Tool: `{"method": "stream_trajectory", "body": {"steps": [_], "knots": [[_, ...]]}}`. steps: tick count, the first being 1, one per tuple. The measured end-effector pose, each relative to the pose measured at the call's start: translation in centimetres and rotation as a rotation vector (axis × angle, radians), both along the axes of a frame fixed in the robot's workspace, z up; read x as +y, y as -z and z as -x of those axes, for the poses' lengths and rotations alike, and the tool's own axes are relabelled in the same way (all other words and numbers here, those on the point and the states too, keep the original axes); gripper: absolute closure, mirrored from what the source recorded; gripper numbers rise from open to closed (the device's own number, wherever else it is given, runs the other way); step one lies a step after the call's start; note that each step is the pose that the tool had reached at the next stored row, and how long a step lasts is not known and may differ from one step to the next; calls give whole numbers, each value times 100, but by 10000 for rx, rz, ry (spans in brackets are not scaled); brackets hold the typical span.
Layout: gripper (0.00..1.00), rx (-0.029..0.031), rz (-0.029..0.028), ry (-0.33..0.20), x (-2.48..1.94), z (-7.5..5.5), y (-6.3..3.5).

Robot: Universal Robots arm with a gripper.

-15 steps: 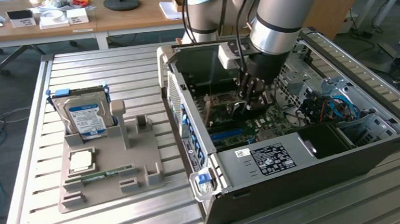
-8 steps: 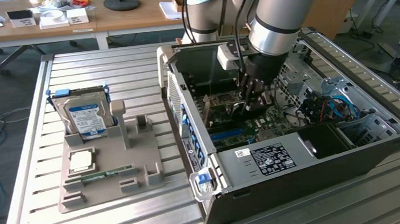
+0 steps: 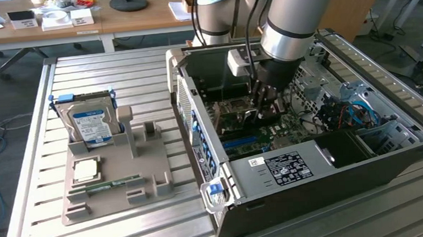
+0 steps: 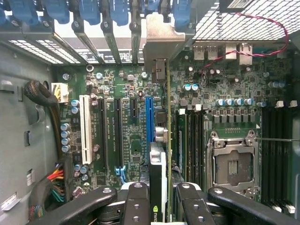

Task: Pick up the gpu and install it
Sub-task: 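Insert the gpu into the slot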

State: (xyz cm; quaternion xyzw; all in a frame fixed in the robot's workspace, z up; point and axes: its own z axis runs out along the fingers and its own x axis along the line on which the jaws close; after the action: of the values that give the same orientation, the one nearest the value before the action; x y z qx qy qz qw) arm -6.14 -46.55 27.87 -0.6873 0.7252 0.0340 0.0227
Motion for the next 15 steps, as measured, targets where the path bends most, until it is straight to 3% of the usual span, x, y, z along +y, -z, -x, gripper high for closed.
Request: {"method": "stream_trajectory", "body": {"steps": [15], "knots": [[73, 0, 0, 1, -1, 31, 20]]}}
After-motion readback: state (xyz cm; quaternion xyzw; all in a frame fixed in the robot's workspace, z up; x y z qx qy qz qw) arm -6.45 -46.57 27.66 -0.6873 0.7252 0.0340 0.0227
